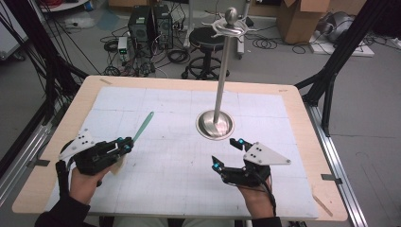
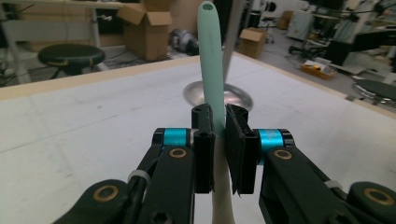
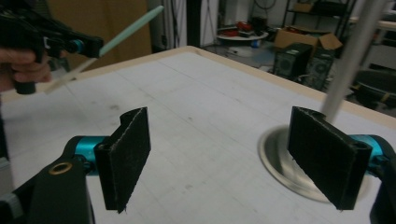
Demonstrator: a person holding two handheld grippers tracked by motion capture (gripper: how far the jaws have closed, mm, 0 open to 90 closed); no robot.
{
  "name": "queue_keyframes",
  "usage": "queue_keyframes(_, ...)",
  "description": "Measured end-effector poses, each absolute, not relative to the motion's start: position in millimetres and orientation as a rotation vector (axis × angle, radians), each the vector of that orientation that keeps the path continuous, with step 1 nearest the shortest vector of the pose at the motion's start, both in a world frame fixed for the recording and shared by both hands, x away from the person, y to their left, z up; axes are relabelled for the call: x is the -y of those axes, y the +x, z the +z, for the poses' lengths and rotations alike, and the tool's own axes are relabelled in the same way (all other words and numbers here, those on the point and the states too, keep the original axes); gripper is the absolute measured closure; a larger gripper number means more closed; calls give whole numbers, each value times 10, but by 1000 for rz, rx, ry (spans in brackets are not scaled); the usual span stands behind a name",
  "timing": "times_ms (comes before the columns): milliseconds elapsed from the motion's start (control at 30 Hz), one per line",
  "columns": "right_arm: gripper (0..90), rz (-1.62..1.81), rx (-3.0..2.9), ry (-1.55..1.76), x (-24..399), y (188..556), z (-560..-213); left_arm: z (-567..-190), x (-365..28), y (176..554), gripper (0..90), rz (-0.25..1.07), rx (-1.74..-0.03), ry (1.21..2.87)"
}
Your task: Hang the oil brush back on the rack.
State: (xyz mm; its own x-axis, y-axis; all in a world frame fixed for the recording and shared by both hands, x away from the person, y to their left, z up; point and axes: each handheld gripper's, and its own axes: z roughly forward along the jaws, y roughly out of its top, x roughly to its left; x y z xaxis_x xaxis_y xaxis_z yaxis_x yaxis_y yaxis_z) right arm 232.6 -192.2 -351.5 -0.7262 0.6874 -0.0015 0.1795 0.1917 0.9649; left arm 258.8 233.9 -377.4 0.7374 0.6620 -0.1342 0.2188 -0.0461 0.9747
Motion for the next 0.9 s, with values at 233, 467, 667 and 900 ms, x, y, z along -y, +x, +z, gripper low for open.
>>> queue_keyframes(233,206,1653,-2096,745,1710,2319,-3491,-3737,-2154,2466,813,363,-580,1615)
queue_keyframes(467,206,1732,-2140,686,1626,2305,-3512,-3736,-1997,2384,813,308,-455,1618)
queue_keyframes(667,206,1843,-2166,623,1567,2285,-3532,-3723,-1907,2321,813,272,-368,1620)
queue_keyframes(900,206,1897,-2196,567,1494,2270,-3535,-3721,-1824,2271,812,224,-317,1622)
